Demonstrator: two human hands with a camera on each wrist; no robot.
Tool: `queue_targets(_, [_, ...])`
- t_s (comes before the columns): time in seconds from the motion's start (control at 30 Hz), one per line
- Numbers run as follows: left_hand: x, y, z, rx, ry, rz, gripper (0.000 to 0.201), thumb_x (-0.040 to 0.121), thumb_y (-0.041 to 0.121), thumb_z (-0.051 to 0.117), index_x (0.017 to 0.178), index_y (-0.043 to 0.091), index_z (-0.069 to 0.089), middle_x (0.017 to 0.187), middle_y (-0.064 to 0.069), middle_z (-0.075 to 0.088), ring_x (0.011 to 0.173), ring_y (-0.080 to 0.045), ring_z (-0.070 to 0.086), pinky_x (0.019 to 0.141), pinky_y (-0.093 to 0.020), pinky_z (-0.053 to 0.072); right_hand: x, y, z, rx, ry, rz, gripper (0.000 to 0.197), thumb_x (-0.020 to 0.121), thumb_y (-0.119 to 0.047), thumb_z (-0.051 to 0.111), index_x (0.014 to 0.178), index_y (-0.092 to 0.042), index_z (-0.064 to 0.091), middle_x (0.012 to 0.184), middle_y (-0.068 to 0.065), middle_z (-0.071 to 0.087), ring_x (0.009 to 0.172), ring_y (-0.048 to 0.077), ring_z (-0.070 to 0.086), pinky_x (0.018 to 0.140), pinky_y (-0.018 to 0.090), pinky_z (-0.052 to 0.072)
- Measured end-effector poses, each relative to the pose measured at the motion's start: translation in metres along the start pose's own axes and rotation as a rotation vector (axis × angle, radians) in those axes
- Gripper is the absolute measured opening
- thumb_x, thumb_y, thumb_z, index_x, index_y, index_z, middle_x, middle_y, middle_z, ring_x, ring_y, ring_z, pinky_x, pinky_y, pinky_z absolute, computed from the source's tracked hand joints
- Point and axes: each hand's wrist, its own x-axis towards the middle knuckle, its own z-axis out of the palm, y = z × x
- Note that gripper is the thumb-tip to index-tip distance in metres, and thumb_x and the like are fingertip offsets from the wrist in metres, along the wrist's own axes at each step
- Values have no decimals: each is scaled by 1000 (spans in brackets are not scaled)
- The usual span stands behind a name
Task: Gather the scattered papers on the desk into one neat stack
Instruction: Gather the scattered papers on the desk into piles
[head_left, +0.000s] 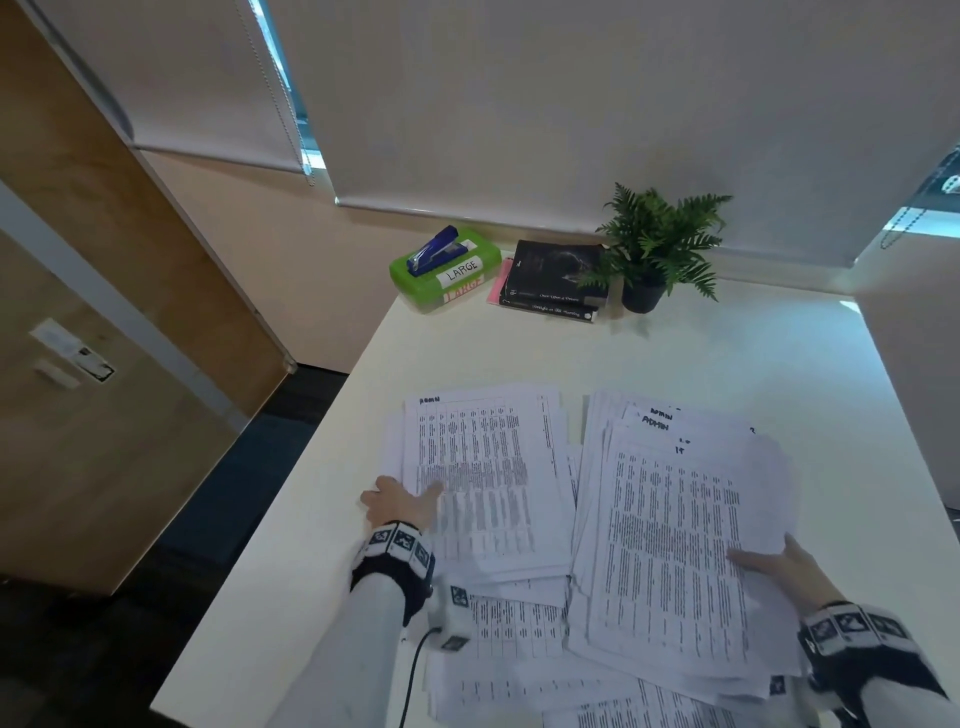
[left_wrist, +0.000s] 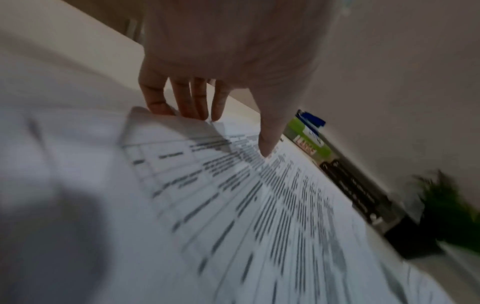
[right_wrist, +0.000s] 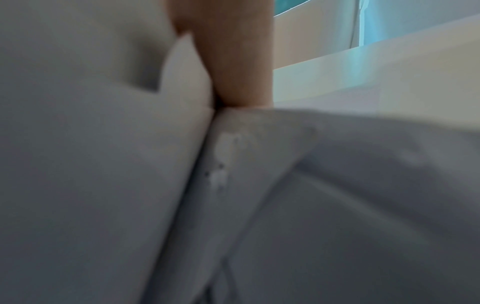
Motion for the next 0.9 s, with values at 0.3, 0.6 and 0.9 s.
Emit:
queue_targets(0.3, [-18,18,8,-63,-121,227,62,91,15,52,145,11,22,135,-16,45,105,-27,55,86,-31,49,15,16,-6,-27,37,12,139,31,-44,92,144,-1,24,141,20,43,125,37,45,109,48,30])
queue_targets(0.6, [-64,4,49,410,195,896,59,81,-3,54,128,24,29,112,-8,61,81,-17,61,67,-23,51,32,28,-15,-55,68,3,134,41,-38,92,147,-4,18,147,21,36,131,39,39,111,50,28])
queue_targets(0.9, [-63,12,-24,-313,-224,407,57,94,0,40,145,16,20,119,6,45,104,-15,48,94,-28,40,34,28,-16,-83,57,51,128,50,-28,90,149,-5,12,149,20,32,132,38,36,112,50,26])
